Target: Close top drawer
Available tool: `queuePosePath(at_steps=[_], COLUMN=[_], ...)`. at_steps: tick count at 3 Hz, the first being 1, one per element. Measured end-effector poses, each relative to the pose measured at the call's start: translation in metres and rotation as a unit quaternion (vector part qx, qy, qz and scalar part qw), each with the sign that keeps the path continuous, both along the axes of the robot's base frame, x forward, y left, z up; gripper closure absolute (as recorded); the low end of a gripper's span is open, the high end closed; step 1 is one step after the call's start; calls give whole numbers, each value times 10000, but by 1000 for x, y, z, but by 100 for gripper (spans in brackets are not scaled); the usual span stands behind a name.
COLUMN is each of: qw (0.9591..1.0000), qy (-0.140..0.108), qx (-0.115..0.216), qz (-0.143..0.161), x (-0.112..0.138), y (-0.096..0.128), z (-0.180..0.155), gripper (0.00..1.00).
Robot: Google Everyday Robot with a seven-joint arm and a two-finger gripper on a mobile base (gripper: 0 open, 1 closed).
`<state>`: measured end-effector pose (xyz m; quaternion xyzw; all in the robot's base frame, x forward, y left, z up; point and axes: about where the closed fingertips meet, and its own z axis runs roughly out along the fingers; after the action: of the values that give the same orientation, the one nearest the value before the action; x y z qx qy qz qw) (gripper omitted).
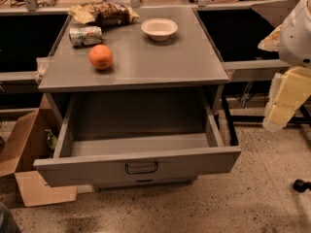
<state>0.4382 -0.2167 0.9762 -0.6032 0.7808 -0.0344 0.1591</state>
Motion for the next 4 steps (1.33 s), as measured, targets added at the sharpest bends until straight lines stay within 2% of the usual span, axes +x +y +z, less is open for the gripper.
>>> queuePosePath(at_steps=[1,2,3,4], qw=[10000,9994,9939,9816], qy=[-27,62,322,406], qx=[22,251,747,1349], qz=[-14,-234,-742,-1285], x=[0,2,-3,10], y=[0,2,11,25], z=[0,-40,-110,-186], gripper=[0,0,18,50])
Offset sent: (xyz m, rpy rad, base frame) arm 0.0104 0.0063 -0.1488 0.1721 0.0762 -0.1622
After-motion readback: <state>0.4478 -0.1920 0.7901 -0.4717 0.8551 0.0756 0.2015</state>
